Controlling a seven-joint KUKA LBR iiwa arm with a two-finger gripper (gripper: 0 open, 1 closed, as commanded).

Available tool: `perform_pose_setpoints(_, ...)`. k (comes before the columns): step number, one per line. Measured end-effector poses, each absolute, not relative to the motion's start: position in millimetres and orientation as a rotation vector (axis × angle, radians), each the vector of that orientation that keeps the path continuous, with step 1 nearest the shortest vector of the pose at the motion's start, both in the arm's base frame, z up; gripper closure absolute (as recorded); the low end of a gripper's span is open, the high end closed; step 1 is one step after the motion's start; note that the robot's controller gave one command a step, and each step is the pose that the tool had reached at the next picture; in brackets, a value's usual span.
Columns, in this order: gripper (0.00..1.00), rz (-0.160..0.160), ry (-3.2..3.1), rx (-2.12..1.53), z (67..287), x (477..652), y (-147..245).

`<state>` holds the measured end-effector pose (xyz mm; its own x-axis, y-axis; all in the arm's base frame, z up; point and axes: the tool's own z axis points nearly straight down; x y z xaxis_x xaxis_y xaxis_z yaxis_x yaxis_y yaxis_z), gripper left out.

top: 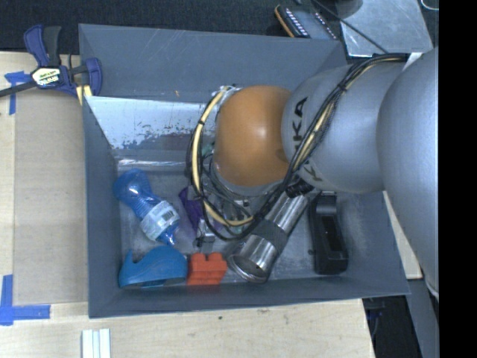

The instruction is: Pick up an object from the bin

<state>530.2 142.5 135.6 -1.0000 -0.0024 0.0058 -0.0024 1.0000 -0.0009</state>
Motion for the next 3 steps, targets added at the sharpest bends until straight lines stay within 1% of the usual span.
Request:
perform_pose_setpoints(1, 0.0, -0.002, -3.144, -0.001, 140.0, 532.4, 142.1)
perform_pose_setpoints(2, 0.0, -0.012, -3.099, -0.59, 89.6, 538.0, 131.2)
perform_pose_setpoints(3, 0.0, 0.0, -3.135, -0.26, 113.1, 537.4, 75.1)
